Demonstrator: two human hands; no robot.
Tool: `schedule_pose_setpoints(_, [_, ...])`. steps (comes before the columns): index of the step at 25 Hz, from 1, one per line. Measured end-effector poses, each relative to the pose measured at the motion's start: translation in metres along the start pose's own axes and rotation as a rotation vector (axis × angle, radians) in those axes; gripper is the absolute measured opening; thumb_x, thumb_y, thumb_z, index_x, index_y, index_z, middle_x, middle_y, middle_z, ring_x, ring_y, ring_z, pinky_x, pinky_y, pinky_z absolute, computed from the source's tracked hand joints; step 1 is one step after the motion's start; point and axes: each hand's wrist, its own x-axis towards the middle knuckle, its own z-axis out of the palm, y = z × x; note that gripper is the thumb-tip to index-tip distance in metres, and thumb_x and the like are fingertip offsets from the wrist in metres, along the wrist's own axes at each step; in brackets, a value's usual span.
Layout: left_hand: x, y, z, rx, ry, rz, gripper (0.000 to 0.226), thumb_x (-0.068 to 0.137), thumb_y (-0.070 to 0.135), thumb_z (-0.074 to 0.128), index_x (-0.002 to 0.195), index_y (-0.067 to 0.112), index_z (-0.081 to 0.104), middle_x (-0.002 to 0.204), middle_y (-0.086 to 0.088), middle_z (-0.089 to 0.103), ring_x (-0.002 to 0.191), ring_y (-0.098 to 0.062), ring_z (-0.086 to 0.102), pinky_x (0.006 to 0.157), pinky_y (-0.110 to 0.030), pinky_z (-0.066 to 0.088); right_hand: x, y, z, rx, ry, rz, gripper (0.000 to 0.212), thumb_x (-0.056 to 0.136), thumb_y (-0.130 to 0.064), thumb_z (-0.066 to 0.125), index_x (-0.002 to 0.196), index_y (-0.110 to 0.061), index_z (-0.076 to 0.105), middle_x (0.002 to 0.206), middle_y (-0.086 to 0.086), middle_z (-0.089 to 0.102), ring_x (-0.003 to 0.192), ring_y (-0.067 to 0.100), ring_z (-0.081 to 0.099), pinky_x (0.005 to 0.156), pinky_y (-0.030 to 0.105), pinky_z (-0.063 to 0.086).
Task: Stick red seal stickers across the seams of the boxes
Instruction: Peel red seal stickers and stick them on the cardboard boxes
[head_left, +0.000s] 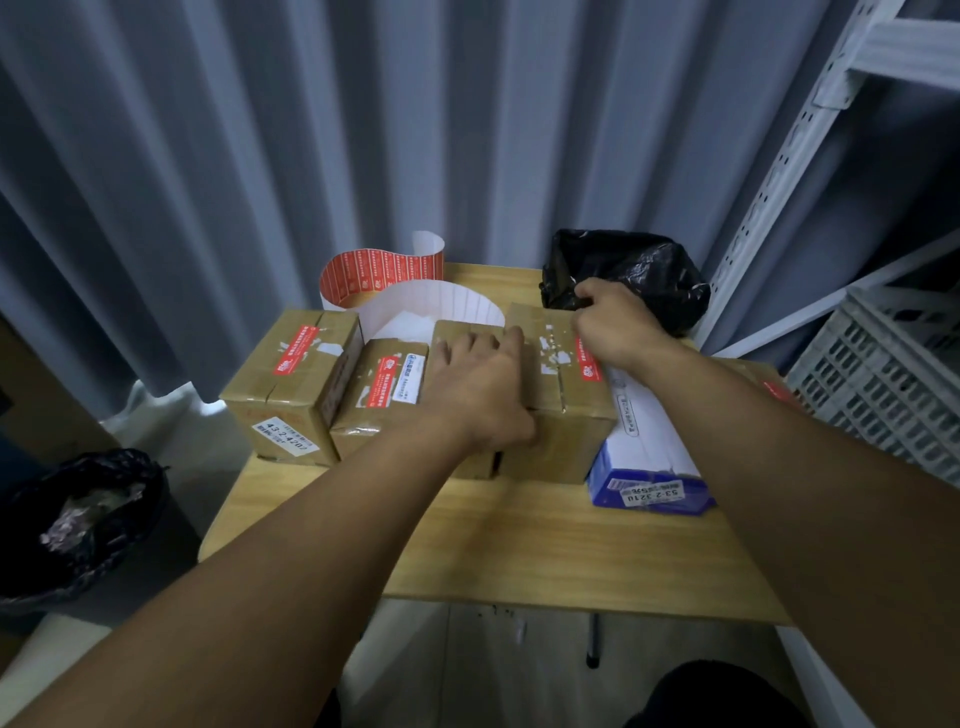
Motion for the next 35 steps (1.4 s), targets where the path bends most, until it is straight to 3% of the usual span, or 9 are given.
schedule_pose_setpoints(6, [0.007, 0.002, 0.012, 0.067, 0.054, 0.026, 0.100, 0.074, 0.038, 0.080, 0.153, 0.016, 0.023, 0.148, -0.007, 0.043, 0.142, -0.033, 0.029, 0.123, -0.054, 0.010, 0.010, 0.005, 0.016, 0.188, -0.097, 0.072, 0.024, 0.087, -0.011, 0.050, 0.108, -0.010, 0.062, 0.102, 0.011, 0.065, 0.097, 0.033, 0.064, 0.080, 0.037, 0.051])
schedule_pose_setpoints(9, [0.003, 0.003, 0.009, 0.051, 0.083, 0.043, 0.105, 0.071, 0.038, 0.083, 0.154, 0.015, 0.023, 0.147, -0.007, 0.045, 0.141, -0.033, 0.030, 0.124, -0.052, 0.010, 0.008, 0.004, 0.014, 0.221, -0.041, 0.086, 0.025, 0.084, -0.009, 0.054, 0.108, -0.006, 0.062, 0.102, 0.013, 0.066, 0.094, 0.033, 0.065, 0.085, 0.048, 0.055])
schedule_pose_setpoints(15, [-0.013, 0.010, -0.032, -0.233, 0.201, 0.098, 0.078, 0.068, 0.024, 0.083, 0.134, 0.016, 0.043, 0.130, -0.005, 0.056, 0.122, -0.028, 0.048, 0.097, -0.043, 0.048, -0.006, -0.025, -0.026, 0.322, 0.078, 0.019, 0.035, 0.081, 0.000, 0.058, 0.112, 0.017, 0.056, 0.089, 0.024, 0.064, 0.077, 0.020, 0.047, 0.064, 0.045, 0.048])
schedule_pose_setpoints(16, [-0.018, 0.011, -0.041, -0.306, 0.202, 0.091, 0.073, 0.068, 0.021, 0.083, 0.131, 0.017, 0.045, 0.128, -0.003, 0.058, 0.117, -0.027, 0.054, 0.092, -0.044, 0.053, -0.011, -0.030, -0.033, 0.317, 0.094, 0.006, 0.031, 0.082, 0.000, 0.058, 0.108, 0.017, 0.058, 0.087, 0.005, 0.048, 0.077, 0.020, 0.047, 0.066, 0.051, 0.052])
schedule_pose_setpoints(17, [-0.024, 0.011, -0.049, -0.351, 0.201, 0.082, 0.070, 0.070, 0.019, 0.082, 0.130, 0.017, 0.047, 0.127, -0.001, 0.060, 0.112, -0.025, 0.058, 0.087, -0.043, 0.055, -0.016, -0.034, -0.040, 0.298, 0.109, -0.007, 0.020, 0.083, -0.001, 0.059, 0.098, 0.012, 0.061, 0.125, 0.007, 0.042, 0.076, 0.021, 0.047, 0.067, 0.049, 0.052])
schedule_pose_setpoints(19, [-0.035, 0.009, -0.059, -0.389, 0.202, 0.044, 0.065, 0.074, 0.015, 0.082, 0.131, 0.015, 0.051, 0.123, 0.000, 0.064, 0.106, -0.022, 0.061, 0.083, -0.040, 0.056, -0.028, -0.039, -0.052, 0.249, 0.127, -0.008, 0.005, 0.082, -0.006, 0.063, 0.085, -0.007, 0.059, 0.082, 0.014, 0.059, 0.075, 0.022, 0.052, 0.065, 0.039, 0.048])
schedule_pose_setpoints(25, [-0.072, 0.005, -0.069, -0.548, 0.188, -0.007, 0.079, 0.066, 0.007, 0.088, 0.139, 0.013, 0.056, 0.124, 0.001, 0.067, 0.111, -0.022, 0.063, 0.097, -0.038, 0.055, -0.062, -0.034, -0.084, 0.150, 0.210, 0.092, 0.024, 0.072, -0.028, 0.069, 0.085, -0.009, 0.068, 0.090, 0.011, 0.071, 0.088, 0.032, 0.068, 0.084, 0.045, 0.059])
schedule_pose_setpoints(29, [-0.092, -0.005, -0.067, -0.484, 0.193, -0.034, 0.066, 0.051, 0.014, 0.088, 0.115, 0.023, 0.073, 0.108, 0.006, 0.073, 0.104, -0.019, 0.068, 0.094, -0.038, 0.057, -0.101, -0.026, -0.085, 0.073, 0.108, 0.094, 0.020, 0.075, -0.031, 0.072, 0.075, -0.011, 0.068, 0.077, 0.007, 0.066, 0.078, 0.028, 0.065, 0.072, 0.038, 0.054])
schedule_pose_setpoints(35, [-0.115, -0.010, -0.059, -0.329, 0.111, -0.036, 0.065, 0.075, -0.010, 0.075, 0.135, 0.012, 0.063, 0.127, -0.004, 0.069, 0.115, -0.021, 0.061, 0.088, -0.026, 0.047, -0.141, -0.021, -0.070, 0.031, 0.065, 0.111, 0.027, 0.084, -0.038, 0.071, 0.074, -0.014, 0.063, 0.075, 0.005, 0.065, 0.073, 0.024, 0.064, 0.065, 0.037, 0.053])
